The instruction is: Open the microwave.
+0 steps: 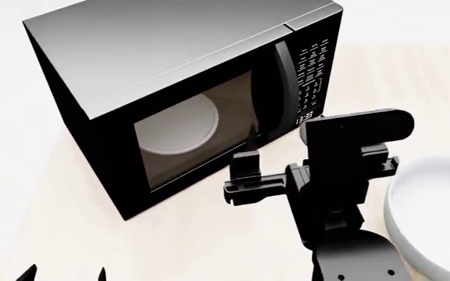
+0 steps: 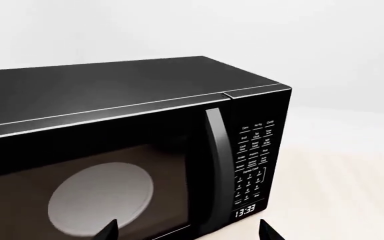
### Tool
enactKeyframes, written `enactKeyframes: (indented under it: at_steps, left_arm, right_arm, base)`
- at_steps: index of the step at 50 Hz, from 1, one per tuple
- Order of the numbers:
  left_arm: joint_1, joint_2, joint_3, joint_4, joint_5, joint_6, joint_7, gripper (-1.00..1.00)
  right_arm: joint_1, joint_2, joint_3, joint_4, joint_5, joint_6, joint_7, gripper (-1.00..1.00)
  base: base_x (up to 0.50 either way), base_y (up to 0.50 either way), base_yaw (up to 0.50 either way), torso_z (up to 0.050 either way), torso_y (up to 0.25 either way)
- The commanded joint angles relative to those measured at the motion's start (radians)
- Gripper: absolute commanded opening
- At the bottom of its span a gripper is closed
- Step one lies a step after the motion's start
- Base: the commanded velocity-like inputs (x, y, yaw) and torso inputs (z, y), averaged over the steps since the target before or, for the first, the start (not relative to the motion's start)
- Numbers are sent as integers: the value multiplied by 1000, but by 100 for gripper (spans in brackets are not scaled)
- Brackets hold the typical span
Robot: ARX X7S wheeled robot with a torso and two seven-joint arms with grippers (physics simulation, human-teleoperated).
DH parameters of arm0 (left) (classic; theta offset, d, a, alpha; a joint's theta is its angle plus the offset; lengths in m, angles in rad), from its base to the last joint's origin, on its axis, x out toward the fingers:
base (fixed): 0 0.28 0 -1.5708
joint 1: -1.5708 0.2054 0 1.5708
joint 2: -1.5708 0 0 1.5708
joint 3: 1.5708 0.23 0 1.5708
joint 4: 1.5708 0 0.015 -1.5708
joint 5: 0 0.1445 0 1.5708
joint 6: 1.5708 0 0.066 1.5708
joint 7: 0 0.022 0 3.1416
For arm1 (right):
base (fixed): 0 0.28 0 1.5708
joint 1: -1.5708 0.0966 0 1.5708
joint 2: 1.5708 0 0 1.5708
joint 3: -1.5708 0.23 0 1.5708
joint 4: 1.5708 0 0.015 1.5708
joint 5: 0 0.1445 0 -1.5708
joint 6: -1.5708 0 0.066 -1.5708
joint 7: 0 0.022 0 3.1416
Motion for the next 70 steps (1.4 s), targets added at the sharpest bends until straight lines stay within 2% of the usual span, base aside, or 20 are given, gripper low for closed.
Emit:
enactKeyframes:
  at_steps: [1,29,70]
  left_arm:
    - [-2,-4,5,-1,-4,1,-5,100]
    - [-5,-13,16,-3,-14,5,-18,100]
    - [-7,-26,33,-4,-25,12,-32,100]
  right_arm:
    - [106,35,-25,102,0,16,-31,100]
    - [343,42,-152,460,-77,-69,-41,100]
    - [492,-18,-189,892,-92,-283,-18,100]
  base:
    - [0,0,0,0,0]
    - [0,0,0,0,0]
    - [0,0,0,0,0]
